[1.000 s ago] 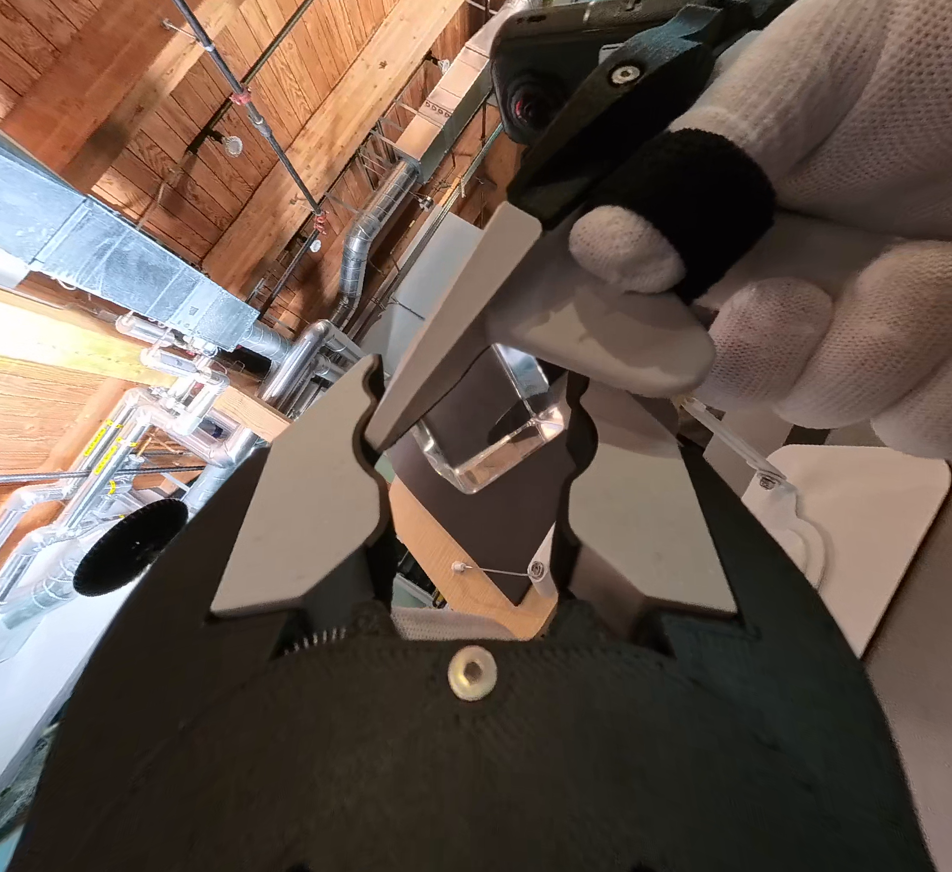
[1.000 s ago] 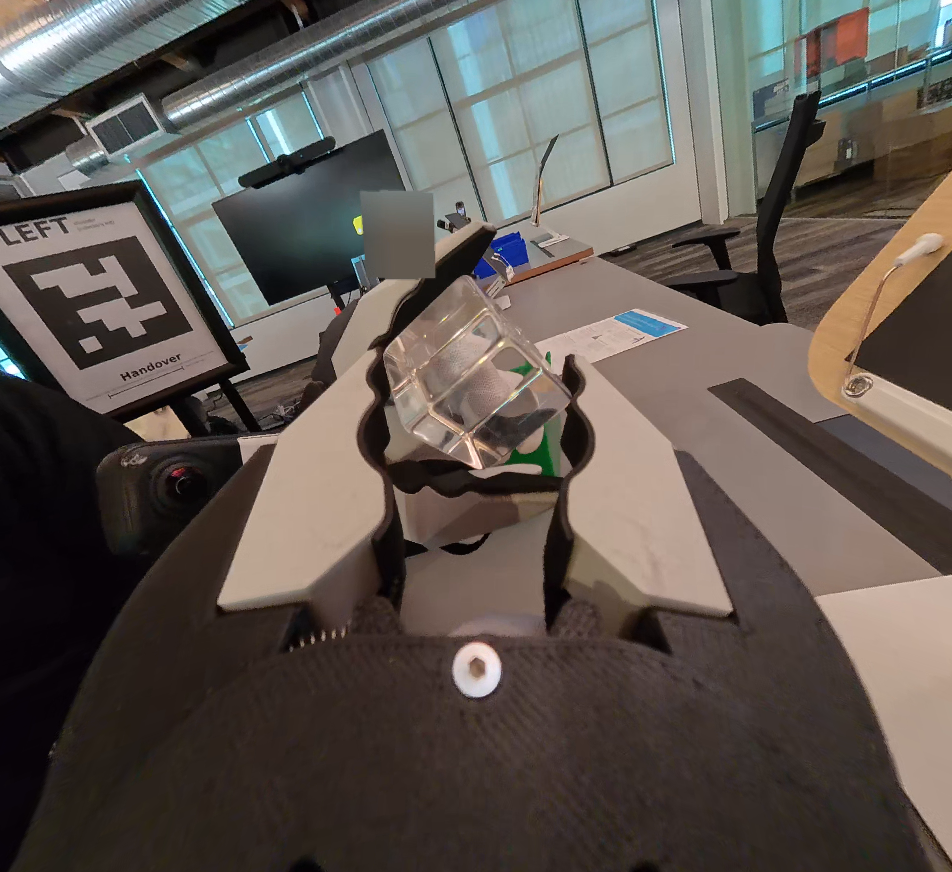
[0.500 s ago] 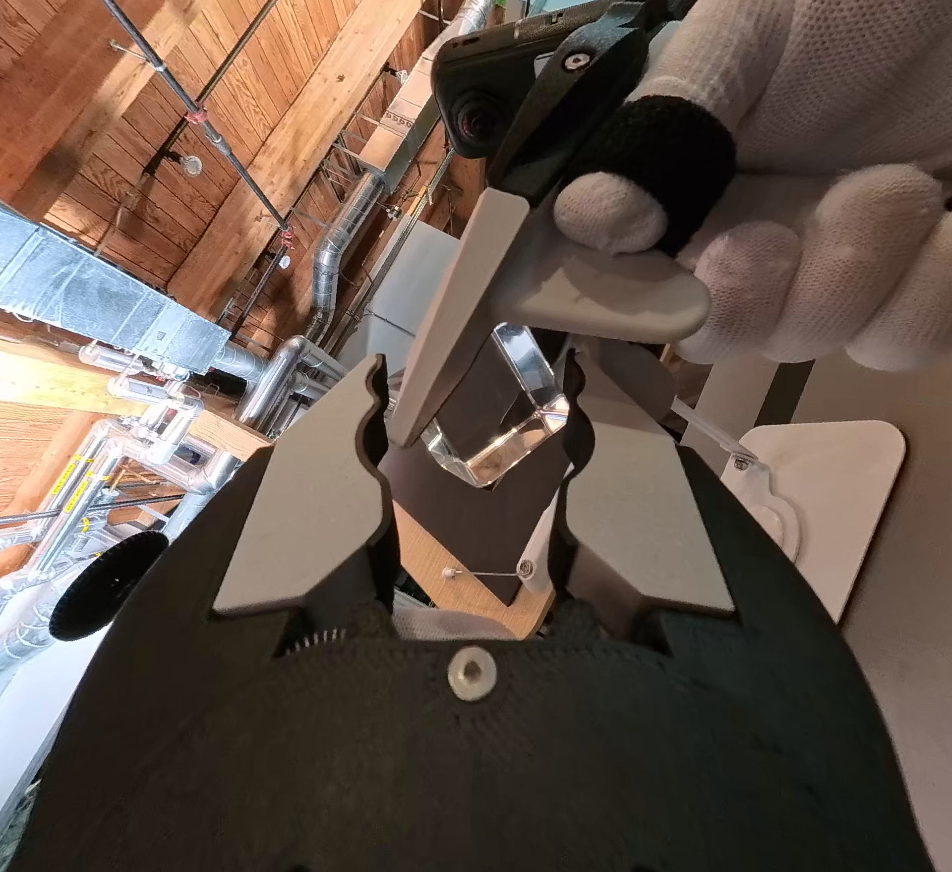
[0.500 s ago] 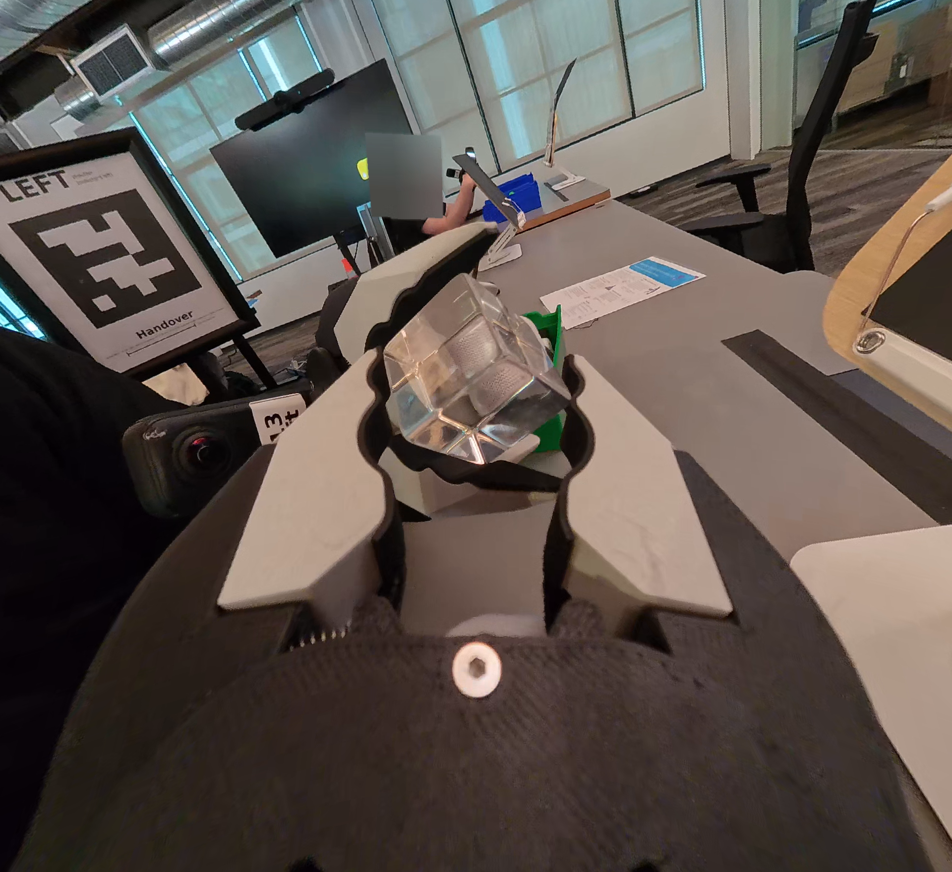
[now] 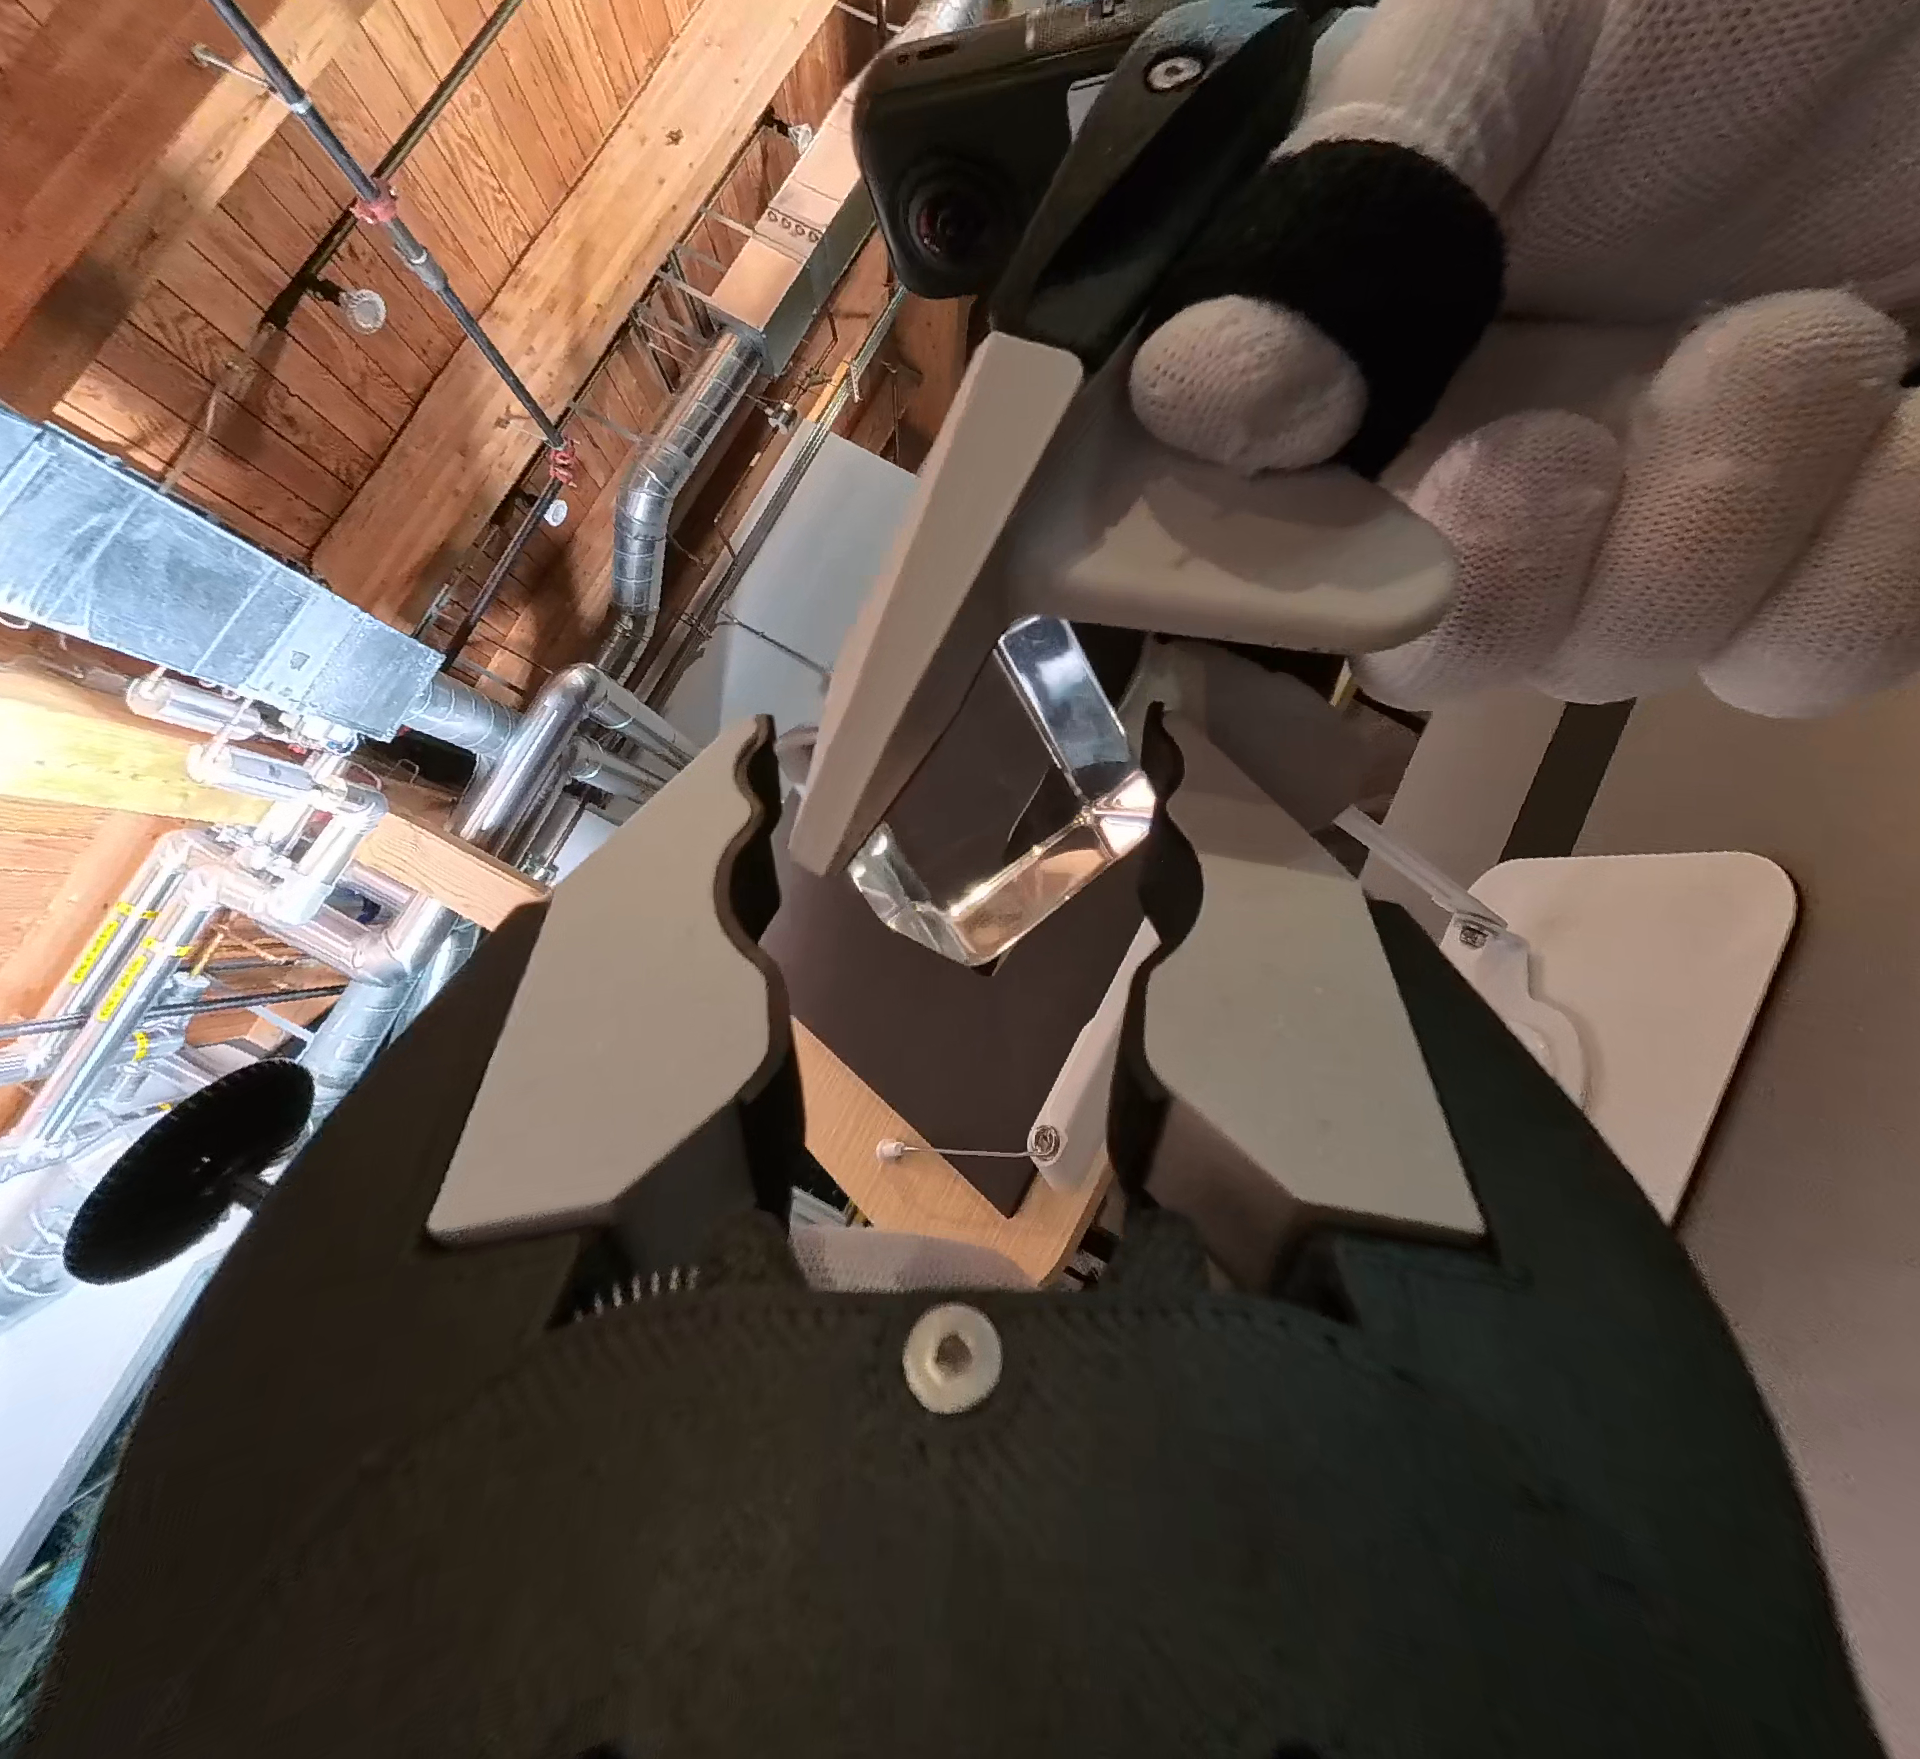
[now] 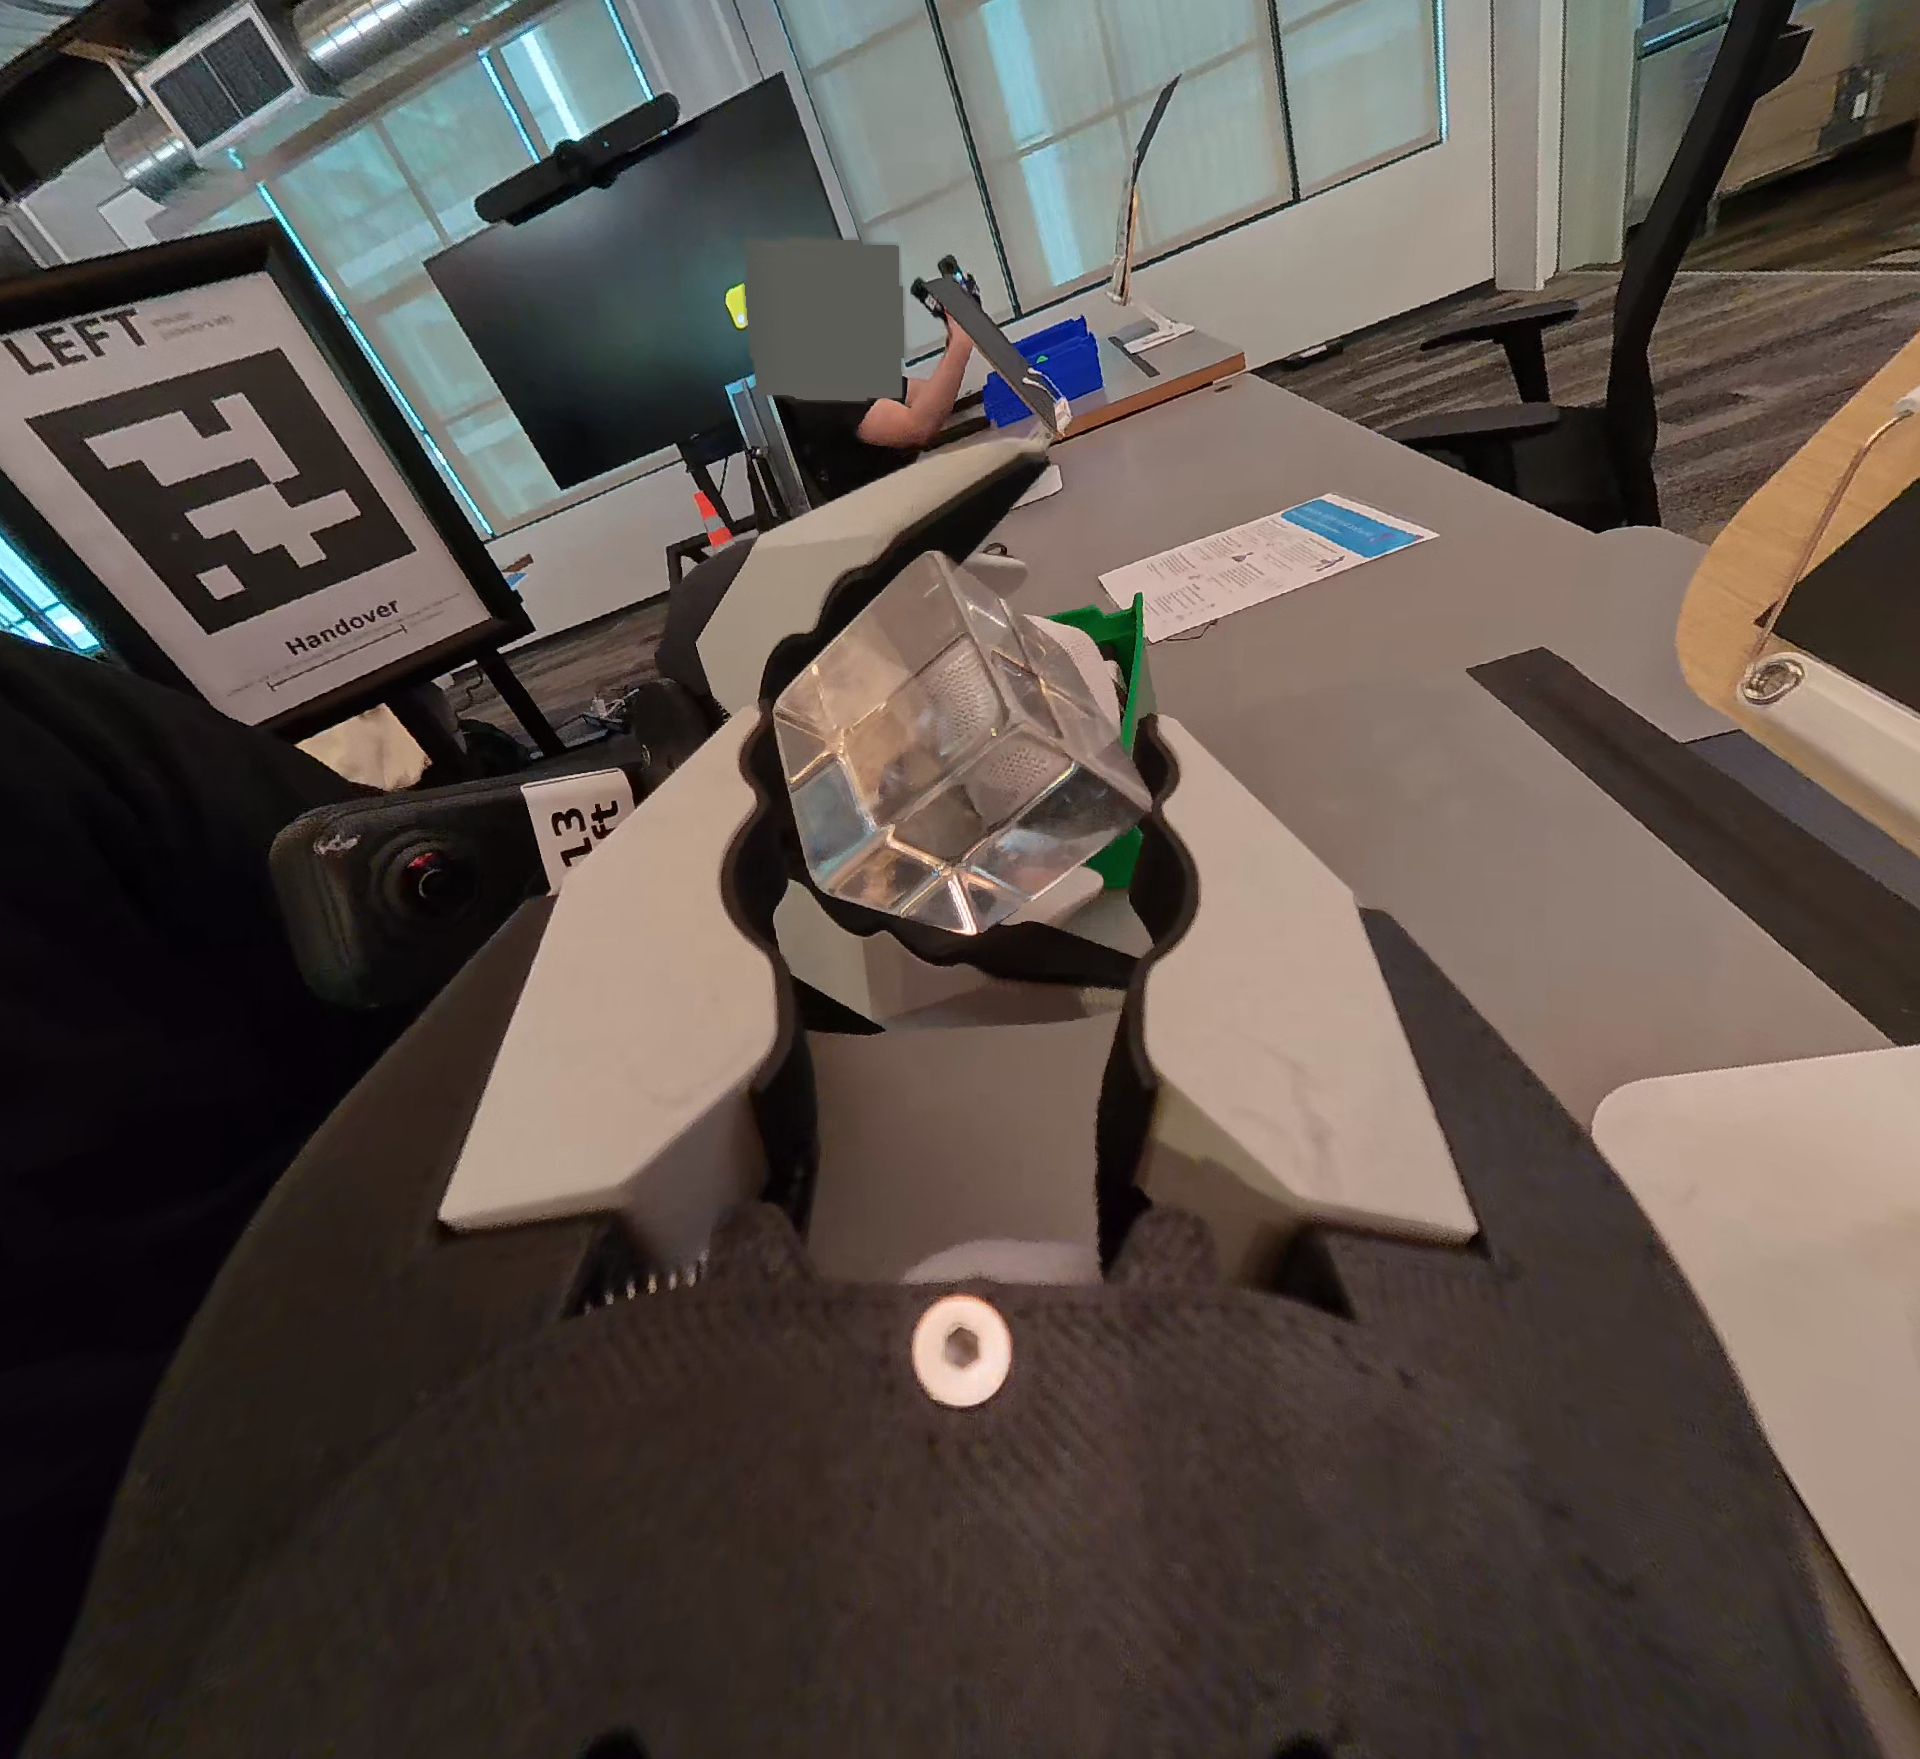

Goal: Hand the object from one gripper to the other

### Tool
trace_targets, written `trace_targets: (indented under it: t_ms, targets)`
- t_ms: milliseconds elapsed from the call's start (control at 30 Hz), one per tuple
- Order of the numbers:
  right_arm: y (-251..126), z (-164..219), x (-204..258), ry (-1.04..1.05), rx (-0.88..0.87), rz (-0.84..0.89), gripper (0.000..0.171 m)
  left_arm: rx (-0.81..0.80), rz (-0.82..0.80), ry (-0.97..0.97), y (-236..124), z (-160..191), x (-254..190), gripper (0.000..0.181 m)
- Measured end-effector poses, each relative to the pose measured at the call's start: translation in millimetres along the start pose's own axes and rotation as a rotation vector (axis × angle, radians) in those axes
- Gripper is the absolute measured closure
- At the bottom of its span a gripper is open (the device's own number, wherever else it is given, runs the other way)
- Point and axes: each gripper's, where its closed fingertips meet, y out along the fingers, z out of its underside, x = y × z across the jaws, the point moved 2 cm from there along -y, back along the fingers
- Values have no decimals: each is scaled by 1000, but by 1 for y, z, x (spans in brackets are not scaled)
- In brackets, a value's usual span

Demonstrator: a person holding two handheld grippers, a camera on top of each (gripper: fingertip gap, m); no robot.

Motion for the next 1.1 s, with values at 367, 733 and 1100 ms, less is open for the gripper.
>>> trace_targets:
  t_ms: [367, 733, 1100]
  targets:
    - [-4, 2, -2, 27, 18, 0, 107, -2, -6, 45, 0, -1, -3, 109]
    - [-2, 3, -4, 35, 17, 6, 107, 6, -16, 33, 0, 1, -4, 114]
    - [-1, 3, -5, 5, 24, 37, 107, 12, -22, 17, 0, 3, -3, 114]
